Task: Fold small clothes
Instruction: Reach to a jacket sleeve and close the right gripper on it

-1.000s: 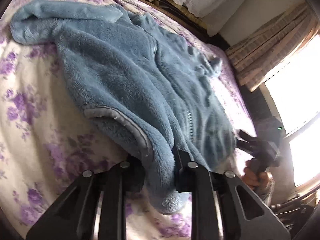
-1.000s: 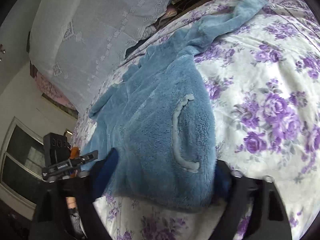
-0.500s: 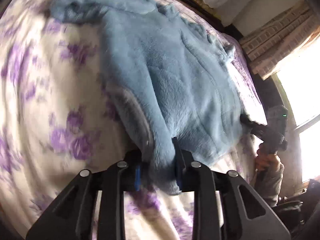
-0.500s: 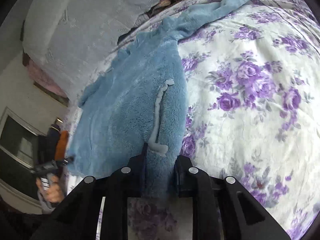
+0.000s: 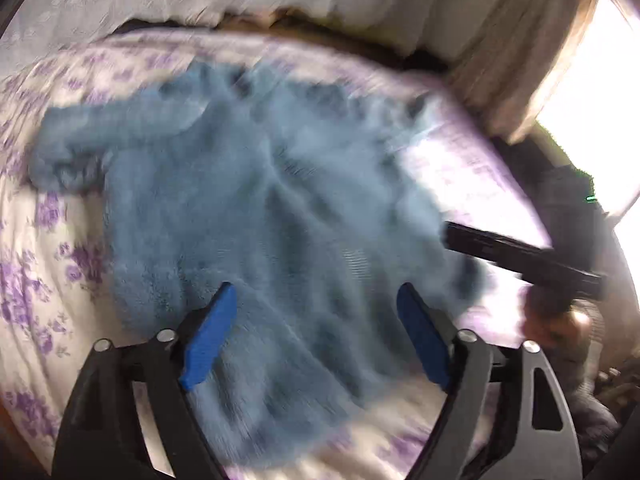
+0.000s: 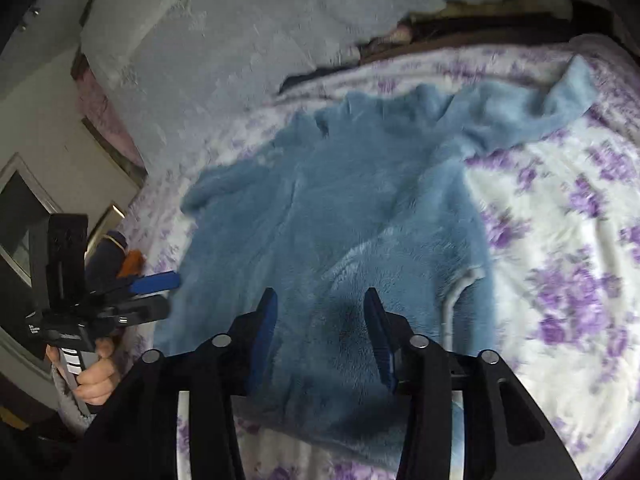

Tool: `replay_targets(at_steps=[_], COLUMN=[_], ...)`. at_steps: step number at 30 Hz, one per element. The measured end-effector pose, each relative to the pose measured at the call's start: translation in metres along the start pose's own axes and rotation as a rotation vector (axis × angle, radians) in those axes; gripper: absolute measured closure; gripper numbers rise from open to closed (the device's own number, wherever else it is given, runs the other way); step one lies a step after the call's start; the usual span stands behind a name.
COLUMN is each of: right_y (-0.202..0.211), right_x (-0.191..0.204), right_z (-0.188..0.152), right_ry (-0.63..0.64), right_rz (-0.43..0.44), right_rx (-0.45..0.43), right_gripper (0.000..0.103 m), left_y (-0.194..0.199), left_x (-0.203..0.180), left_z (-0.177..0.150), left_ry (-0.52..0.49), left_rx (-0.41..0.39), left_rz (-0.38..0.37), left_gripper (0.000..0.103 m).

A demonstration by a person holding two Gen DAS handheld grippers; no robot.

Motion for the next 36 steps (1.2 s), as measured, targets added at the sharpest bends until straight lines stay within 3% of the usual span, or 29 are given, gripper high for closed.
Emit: replay_targets(at_steps=[2, 4, 6, 8, 10, 11, 12, 14, 18, 20, 22, 23, 25, 26, 27, 28, 30, 32, 34, 36], right_y=[-0.019, -0.018, -0.01, -0.001, -0.002, 0.002, 0.003, -0.002, -0.026, -0.047, -0.065, -0.068, -0.067, -0.065, -0.063, -0.063, -0.063, -0.058, -0.05, -0.043], right_x=[-0.014, -0.023, -0.03, -0.033, -0.032, -0.033, -0.034, -0.044, -0.073, -0.085, -0.098, -0.103, -0.107, -0.107, -0.106, -0.106, -0.105, -0.108, -0.112, -0.12], right_z=[-0.01, -0.017, -0.014, -0.008, 0.015, 0.031, 0.046, 0.069, 0.098, 0.094, 0.085, 0.082, 0.08, 0.081, 0.081, 0.081, 0.081, 0.08, 0.078, 0.077], right_ry=[-0.022, -0.012, -0.03, -0.065, -0.066, -0.064, -0.066, -0.1, -0.223, -0.291, -0.324, -0.334, -0.345, -0.341, -0.335, -0.327, -0.329, -0.341, -0.349, -0.36], right_rz=[-0.023, 0.012, 0.029, 0.041, -0.011, -0.046, -0.066, -0.086, -0.061, -0.022, -0.023, -0.016, 0.008, 0.006, 0.001, -0.004, -0.003, -0.009, -0.033, -0.059], right_rx=[0.059, 0.039, 0.053, 0.063, 0.016, -0.023, -0.053, -0.075, -0.101, -0.108, -0.056, -0.042, -0.052, -0.061, -0.068, -0.072, -0.076, -0.093, -0.125, -0.151], right_gripper=[0.055, 0.059, 0.059, 0.057, 0.046, 0.036, 0.032, 0.032, 0.032, 0.032, 0.032, 0.033, 0.033, 0.033, 0.033, 0.033, 0.033, 0.033, 0.033, 0.033], left_y=[-0.031, -0.023, -0.004, 0.015, 0.03, 0.03, 0.028, 0.01, -0.057, -0.078, -0.094, -0.098, -0.098, -0.095, -0.088, -0.084, -0.054, -0.01, 0.038, 0.092], left_x=[0.019, 0.015, 0.011, 0.015, 0.024, 0.028, 0.036, 0.046, 0.041, 0.038, 0.042, 0.047, 0.059, 0.068, 0.077, 0.087, 0.109, 0.134, 0.163, 0.205], left_z=[-0.012, -0.015, -0.008, 0.011, 0.045, 0.057, 0.071, 0.096, 0.119, 0.118, 0.117, 0.121, 0.129, 0.133, 0.136, 0.138, 0.142, 0.143, 0.139, 0.121], left_ry=[0.01, -0.044, -0.083, -0.117, -0.138, -0.151, -0.165, -0.208, -0.353, -0.425, -0.47, -0.455, -0.388, -0.346, -0.298, -0.254, -0.148, -0.036, 0.098, 0.293], left_rx=[0.066, 0.038, 0.008, -0.067, -0.146, -0.164, -0.181, -0.176, -0.069, -0.06, -0.064, -0.067, -0.062, -0.059, -0.055, -0.053, -0.11, -0.203, -0.297, -0.389], left_rz=[0.046, 0.053, 0.122, 0.236, 0.427, 0.491, 0.57, 0.717, 0.824, 0.88, 0.937, 0.942, 0.877, 0.83, 0.775, 0.748, 0.672, 0.682, 0.739, 0.87], left_gripper=[0.023, 0.023, 0.023, 0.023, 0.018, 0.016, 0.016, 0.016, 0.016, 0.016, 0.016, 0.016, 0.022, 0.043, 0.082, 0.096, 0.095, 0.095, 0.095, 0.095])
Point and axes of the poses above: each gripper's, at about its wrist camera, not at the fingertips, and y roughly against the way its jaws point, x to its left, z to its top, the point moved 2 cm from there along -y, roughly the way its jaws point, and after that the axes turned 6 degrees about -z, right-handed, at the moved point
